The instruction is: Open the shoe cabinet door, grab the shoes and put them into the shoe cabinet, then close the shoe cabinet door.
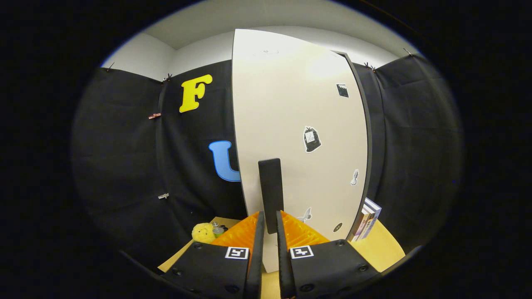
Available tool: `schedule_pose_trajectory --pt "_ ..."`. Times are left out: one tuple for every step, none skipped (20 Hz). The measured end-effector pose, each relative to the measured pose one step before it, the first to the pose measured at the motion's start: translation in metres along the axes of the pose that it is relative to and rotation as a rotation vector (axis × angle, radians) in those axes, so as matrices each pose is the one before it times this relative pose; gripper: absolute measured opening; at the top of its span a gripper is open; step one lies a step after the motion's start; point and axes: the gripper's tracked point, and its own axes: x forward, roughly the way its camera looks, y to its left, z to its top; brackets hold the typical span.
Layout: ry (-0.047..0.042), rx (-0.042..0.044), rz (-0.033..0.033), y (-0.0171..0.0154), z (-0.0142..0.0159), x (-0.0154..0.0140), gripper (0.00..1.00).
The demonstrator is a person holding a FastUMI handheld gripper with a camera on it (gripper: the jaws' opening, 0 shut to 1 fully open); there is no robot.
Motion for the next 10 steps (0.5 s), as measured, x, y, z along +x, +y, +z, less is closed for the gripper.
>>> schedule_pose_trajectory --pt "-0.00157 -0.00416 -0.00338 -0.00034 0.00116 -0.00113 0.22" --pt "-0.00155 -0.00548 -0.00334 -0.00051 0.001 -0.00225 0.21" --pt "-0.00094 -0.00706 -0.00391 -0.00074 0.00009 -0.00254 0.21" --pt "-0.00048 -0.00519 -0.00262 -0.00086 0.00019 -0.00235 0.22" --pt "-0.00198 -0.00315 -0.00227 -0.00085 0.00103 -0.00181 0.22" --pt "-0.00336 -0.0015 -0.00177 0.00016 0.00172 -0.00233 0.21" --pt "-0.00264 -0.00178 -0.00118 -0.0002 0.00049 -0.00288 0.21" --pt "-0.00232 -0.00196 0.00063 0.00076 0.00128 -0.00158 0.21" --pt "-0.00133 -0.00307 -0.00092 0.00072 -0.00026 -0.00193 0.21" --pt "-0.00154 -0.00274 -0.00057 0.00154 0.00043 -0.00129 0.21"
